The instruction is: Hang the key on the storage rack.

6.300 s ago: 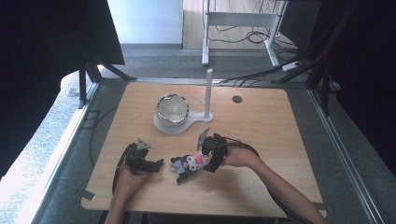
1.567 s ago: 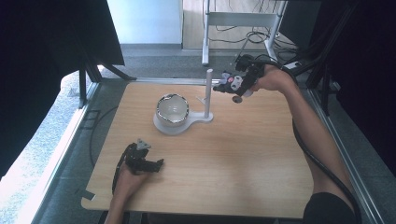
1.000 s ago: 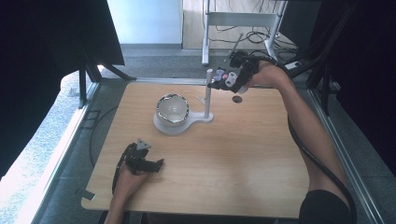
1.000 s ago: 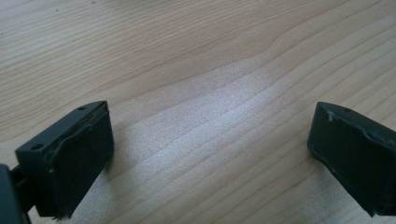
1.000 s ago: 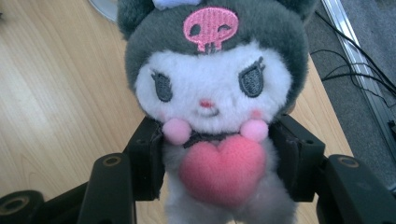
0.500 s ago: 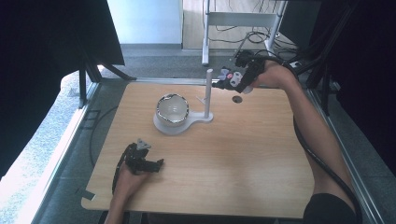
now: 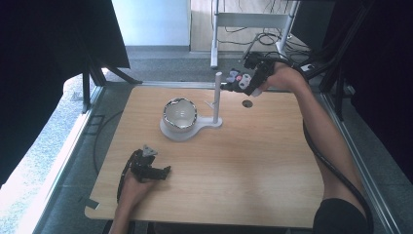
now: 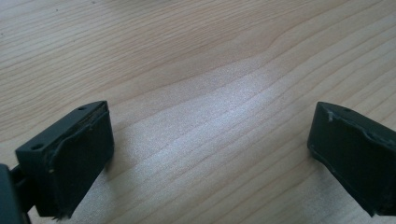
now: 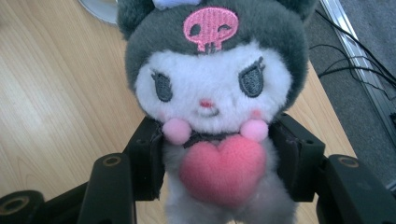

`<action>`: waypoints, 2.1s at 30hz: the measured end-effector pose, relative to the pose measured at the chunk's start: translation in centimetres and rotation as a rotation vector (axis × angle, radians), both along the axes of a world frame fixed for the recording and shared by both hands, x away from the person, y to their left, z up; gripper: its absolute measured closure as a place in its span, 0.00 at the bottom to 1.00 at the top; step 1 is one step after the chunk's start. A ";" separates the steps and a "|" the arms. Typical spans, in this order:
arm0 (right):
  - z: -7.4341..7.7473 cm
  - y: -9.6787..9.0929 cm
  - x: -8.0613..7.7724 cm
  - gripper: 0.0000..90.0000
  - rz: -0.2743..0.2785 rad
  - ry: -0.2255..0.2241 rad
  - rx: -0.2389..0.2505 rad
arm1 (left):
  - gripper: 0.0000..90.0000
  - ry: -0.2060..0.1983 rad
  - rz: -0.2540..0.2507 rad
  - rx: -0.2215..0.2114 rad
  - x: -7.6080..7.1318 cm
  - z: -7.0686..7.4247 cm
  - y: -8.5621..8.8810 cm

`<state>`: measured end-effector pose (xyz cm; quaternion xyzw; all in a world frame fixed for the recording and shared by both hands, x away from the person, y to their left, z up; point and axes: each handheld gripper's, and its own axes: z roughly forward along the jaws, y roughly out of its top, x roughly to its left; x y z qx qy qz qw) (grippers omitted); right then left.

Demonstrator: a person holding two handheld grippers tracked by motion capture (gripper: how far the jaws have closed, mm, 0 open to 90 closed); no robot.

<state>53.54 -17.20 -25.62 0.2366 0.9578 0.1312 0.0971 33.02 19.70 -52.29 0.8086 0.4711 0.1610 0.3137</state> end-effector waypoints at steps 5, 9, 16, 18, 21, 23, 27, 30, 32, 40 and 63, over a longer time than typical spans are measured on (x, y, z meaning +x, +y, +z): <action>-0.5 0.9 0.0 0.48 0.017 0.006 -0.004 | 0.00 0.000 0.000 0.000 0.0 0.0 0.0; -0.8 1.5 -0.4 0.48 0.043 0.014 -0.001 | 0.00 0.000 0.000 0.000 0.0 0.0 0.0; -2.1 2.3 -1.6 0.48 0.086 0.045 0.001 | 0.00 0.002 0.000 -0.001 0.0 0.0 0.0; -2.8 2.3 -1.7 0.48 0.091 0.058 0.004 | 0.00 0.000 0.001 0.000 0.0 0.0 0.0; -4.0 2.4 -1.9 0.48 0.094 0.072 0.004 | 0.00 0.000 0.001 0.000 0.0 0.0 0.0; -4.7 2.4 -1.9 0.48 0.100 0.074 0.003 | 0.00 0.000 0.001 0.000 0.0 0.0 0.0; -5.9 2.6 -1.9 0.47 0.106 0.070 0.000 | 0.00 -0.002 0.001 0.000 0.0 0.0 0.0; -6.7 2.7 -1.9 0.47 0.103 0.070 -0.002 | 0.00 -0.002 0.001 0.000 0.0 0.0 0.0; -7.2 2.8 -1.8 0.47 0.102 0.071 -0.013 | 0.00 -0.002 0.001 0.000 0.0 0.0 0.0; -9.1 2.7 -1.5 0.45 0.094 0.071 -0.021 | 0.00 -0.005 0.003 -0.001 0.0 0.0 0.0; -10.4 2.0 -2.1 0.17 0.093 0.009 -0.019 | 0.00 -0.004 0.002 -0.002 0.0 0.0 0.0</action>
